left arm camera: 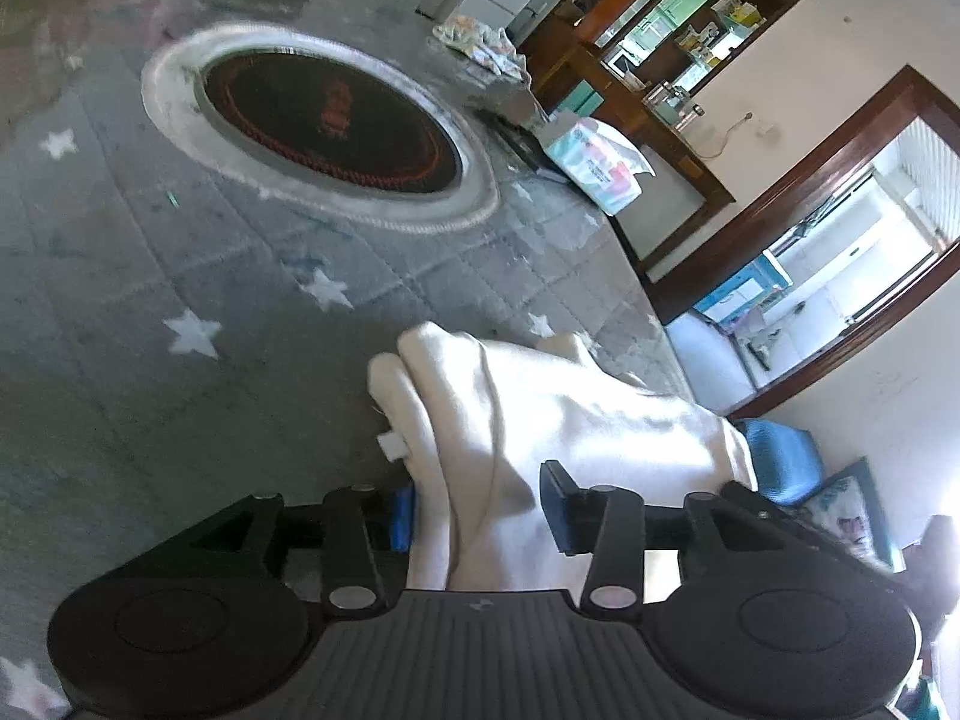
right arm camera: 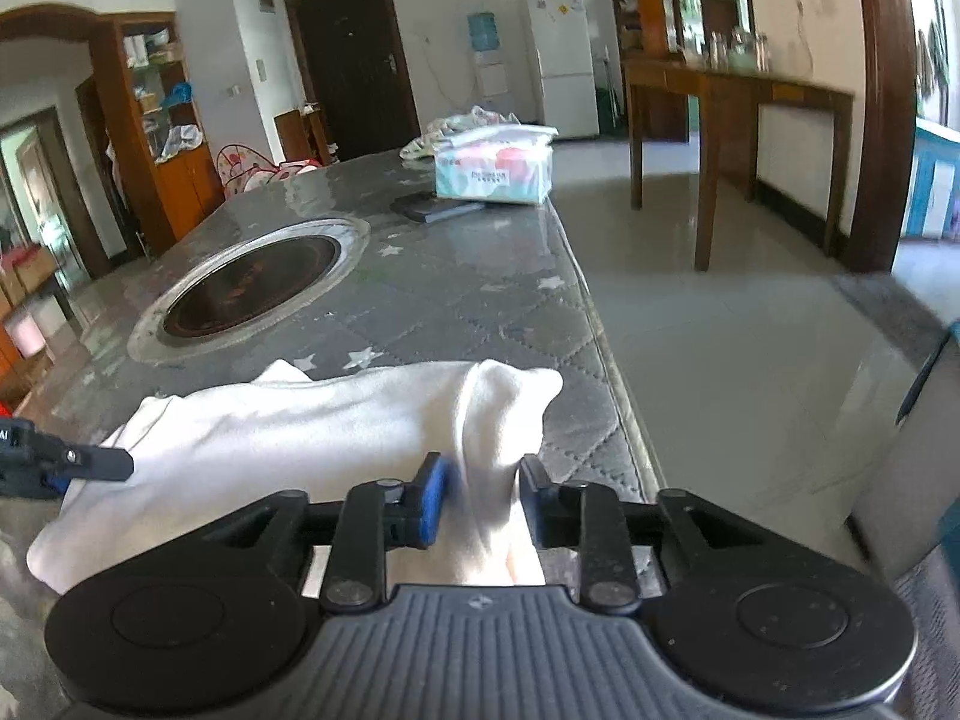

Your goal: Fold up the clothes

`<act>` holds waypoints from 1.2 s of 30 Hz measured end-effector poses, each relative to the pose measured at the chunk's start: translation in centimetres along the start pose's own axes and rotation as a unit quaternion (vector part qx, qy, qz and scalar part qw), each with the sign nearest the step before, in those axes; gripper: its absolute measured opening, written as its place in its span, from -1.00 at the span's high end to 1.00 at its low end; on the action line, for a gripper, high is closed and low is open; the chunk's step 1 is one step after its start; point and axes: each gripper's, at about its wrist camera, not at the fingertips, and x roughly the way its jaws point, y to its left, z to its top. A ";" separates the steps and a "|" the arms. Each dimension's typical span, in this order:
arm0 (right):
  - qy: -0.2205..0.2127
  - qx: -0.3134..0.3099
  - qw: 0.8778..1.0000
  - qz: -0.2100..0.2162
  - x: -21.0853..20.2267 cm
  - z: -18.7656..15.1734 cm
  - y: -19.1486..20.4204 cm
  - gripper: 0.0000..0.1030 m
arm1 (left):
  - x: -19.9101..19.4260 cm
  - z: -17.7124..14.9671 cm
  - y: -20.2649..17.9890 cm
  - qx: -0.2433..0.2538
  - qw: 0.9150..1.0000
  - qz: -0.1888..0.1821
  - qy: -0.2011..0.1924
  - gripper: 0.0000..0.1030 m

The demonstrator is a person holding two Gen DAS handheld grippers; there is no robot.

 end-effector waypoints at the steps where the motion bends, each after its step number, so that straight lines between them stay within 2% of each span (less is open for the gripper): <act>1: -0.006 -0.009 1.000 -0.003 -0.3 0.0 0.3 0.22 | -0.1 0.0 0.0 0.007 1.000 0.007 -0.004 0.05; 5: -0.024 -0.051 0.998 -0.012 -1.3 -0.5 1.8 0.17 | -0.5 -0.1 0.0 0.028 0.999 0.033 -0.016 0.02; 6: -0.026 -0.062 0.998 -0.011 -1.5 -0.7 2.3 0.09 | -0.6 -0.1 0.0 0.033 0.999 0.039 -0.019 0.00; 8: -0.026 -0.079 0.997 -0.003 -1.7 -1.3 2.9 0.07 | -0.7 -0.2 -0.1 0.042 0.998 0.048 -0.022 -0.02; 10: -0.022 -0.097 0.995 0.001 -1.9 -1.9 3.5 -0.07 | -0.8 -0.2 -0.1 0.048 0.997 0.055 -0.024 -0.03; 15: -0.005 -0.122 0.993 -0.002 -1.7 -2.8 3.9 -0.09 | -1.2 -0.3 -0.2 0.053 0.996 0.063 -0.029 -0.04; 19: -0.017 -0.108 0.994 0.002 -2.1 -1.5 3.5 -0.09 | -1.7 -0.2 -0.9 0.066 0.995 0.067 -0.039 -0.04; 23: -0.029 -0.090 0.995 0.017 -1.5 0.5 3.1 -0.06 | -1.7 -0.1 -2.0 0.078 0.993 0.071 -0.049 -0.04; 27: -0.019 -0.076 0.997 0.028 0.7 1.9 3.0 0.04 | -1.1 0.2 -2.9 0.087 0.992 0.075 -0.053 -0.03; 31: -0.009 -0.076 0.996 0.042 2.7 2.4 3.1 0.19 | 0.1 0.5 -3.0 0.083 0.991 0.090 -0.049 -0.02; 36: -0.007 -0.087 0.995 0.048 4.3 2.5 3.2 0.24 | 1.4 0.7 -2.7 0.076 0.990 0.112 -0.041 -0.02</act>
